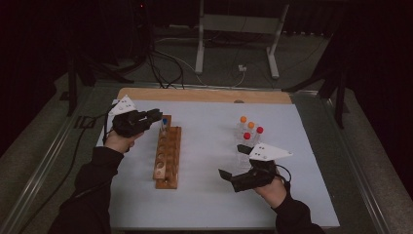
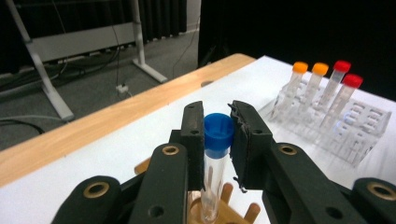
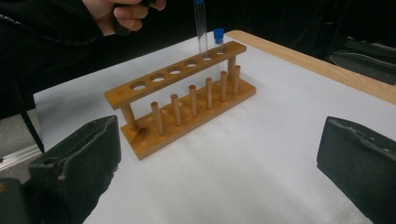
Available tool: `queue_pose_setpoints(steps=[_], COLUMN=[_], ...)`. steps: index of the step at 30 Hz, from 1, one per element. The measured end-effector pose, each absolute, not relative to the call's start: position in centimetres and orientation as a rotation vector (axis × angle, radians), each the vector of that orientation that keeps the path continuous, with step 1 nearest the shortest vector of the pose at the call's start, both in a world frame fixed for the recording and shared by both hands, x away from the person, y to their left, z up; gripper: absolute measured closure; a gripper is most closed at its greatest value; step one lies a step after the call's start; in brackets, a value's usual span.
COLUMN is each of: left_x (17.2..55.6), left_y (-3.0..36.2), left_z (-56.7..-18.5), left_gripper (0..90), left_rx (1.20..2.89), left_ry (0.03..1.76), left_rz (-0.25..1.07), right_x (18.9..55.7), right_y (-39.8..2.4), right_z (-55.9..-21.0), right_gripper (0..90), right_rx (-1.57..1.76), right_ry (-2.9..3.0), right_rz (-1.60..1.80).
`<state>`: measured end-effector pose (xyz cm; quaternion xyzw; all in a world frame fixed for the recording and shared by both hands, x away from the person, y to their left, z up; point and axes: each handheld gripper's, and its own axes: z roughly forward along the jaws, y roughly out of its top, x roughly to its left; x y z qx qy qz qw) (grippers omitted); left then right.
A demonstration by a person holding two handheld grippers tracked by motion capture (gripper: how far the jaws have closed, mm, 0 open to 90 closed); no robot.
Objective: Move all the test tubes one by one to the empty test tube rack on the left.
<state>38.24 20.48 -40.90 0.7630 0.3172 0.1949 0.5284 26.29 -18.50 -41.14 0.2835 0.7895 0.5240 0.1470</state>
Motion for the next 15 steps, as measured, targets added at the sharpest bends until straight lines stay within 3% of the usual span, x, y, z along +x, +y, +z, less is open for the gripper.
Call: queue_pose_setpoints(steps=[15], left_x=[38.7], left_y=[19.9], left_z=[-44.1], left_gripper=[77.2], left_rx=[1.884], left_ry=[0.794], left_rz=[0.429], right_x=[26.3], right_y=[-18.7], right_z=[-41.3], right_gripper=[0.0], right_rx=[0.82], right_ry=[2.278], right_rz=[1.519])
